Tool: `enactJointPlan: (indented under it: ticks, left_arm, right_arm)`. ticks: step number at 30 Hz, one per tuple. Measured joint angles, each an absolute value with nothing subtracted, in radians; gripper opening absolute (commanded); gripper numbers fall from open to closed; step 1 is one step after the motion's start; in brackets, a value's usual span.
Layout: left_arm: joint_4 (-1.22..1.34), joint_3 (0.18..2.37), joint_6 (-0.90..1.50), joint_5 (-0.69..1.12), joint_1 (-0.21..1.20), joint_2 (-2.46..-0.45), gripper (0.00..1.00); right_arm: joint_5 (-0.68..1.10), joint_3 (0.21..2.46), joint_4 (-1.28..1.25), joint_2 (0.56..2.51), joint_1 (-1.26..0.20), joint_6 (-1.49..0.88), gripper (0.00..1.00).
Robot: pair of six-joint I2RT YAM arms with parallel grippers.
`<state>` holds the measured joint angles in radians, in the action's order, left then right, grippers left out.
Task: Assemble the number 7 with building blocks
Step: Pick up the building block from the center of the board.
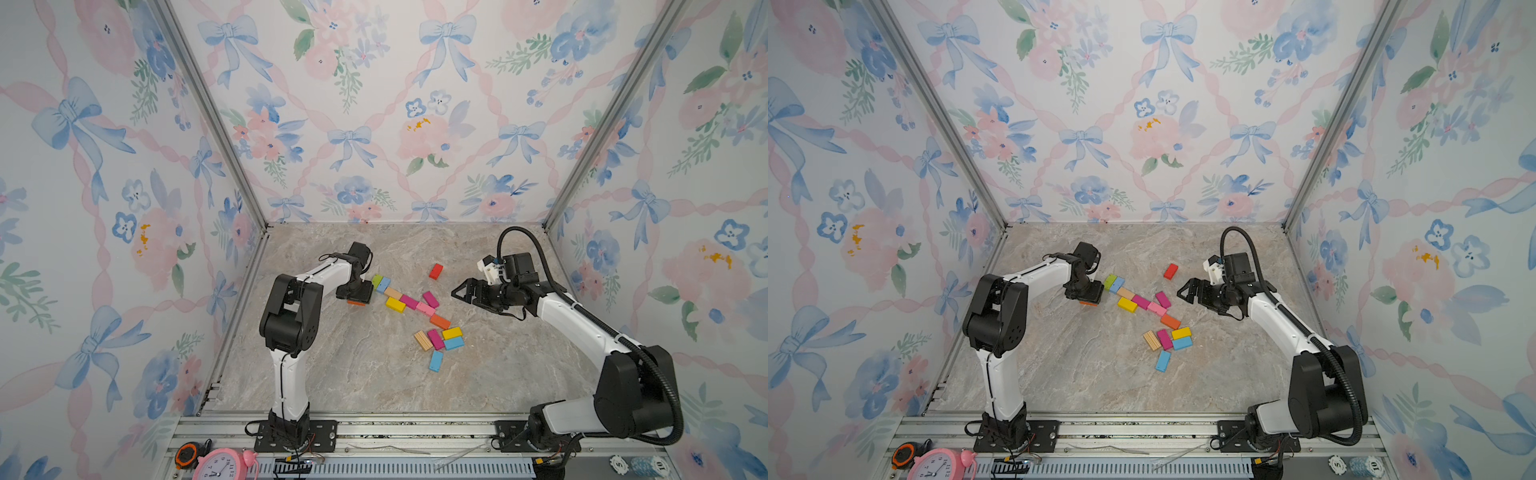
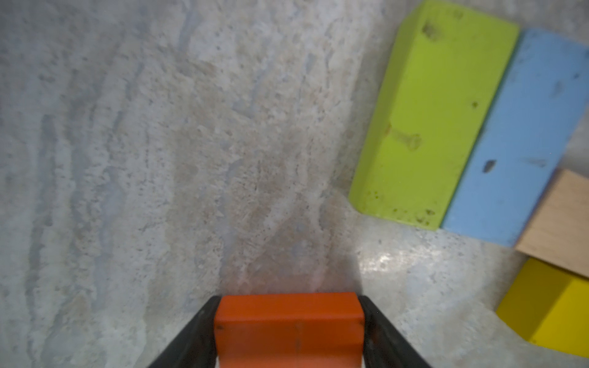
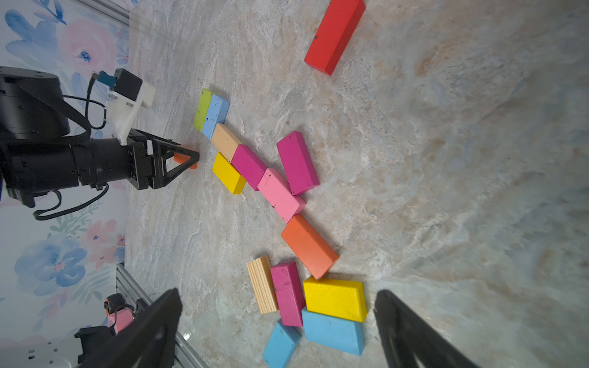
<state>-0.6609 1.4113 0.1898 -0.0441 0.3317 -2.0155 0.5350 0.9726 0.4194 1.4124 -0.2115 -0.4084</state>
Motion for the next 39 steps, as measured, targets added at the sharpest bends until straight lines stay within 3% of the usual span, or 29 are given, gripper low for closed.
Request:
enactJointPlan:
  ticks: [3, 13, 39]
  left_arm:
    - [-0.661, 1.411, 0.195, -0.045, 0.333, -2.016, 0.56]
    - [-0.655, 1.384, 0.212, -0.053, 0.333, -1.996, 0.53]
    - [-0.672, 1.289, 0.24, -0.069, 0.268, -1.873, 0.53]
  right_arm:
    - [0.534, 0.973, 0.419, 1.404, -0.212, -0.408, 0.97]
    - [0.529, 0.973, 0.419, 1.401, -0.212, -0.408, 0.97]
    - [0.49, 0.973, 0.421, 1.347, -0.249, -0.408, 0.97]
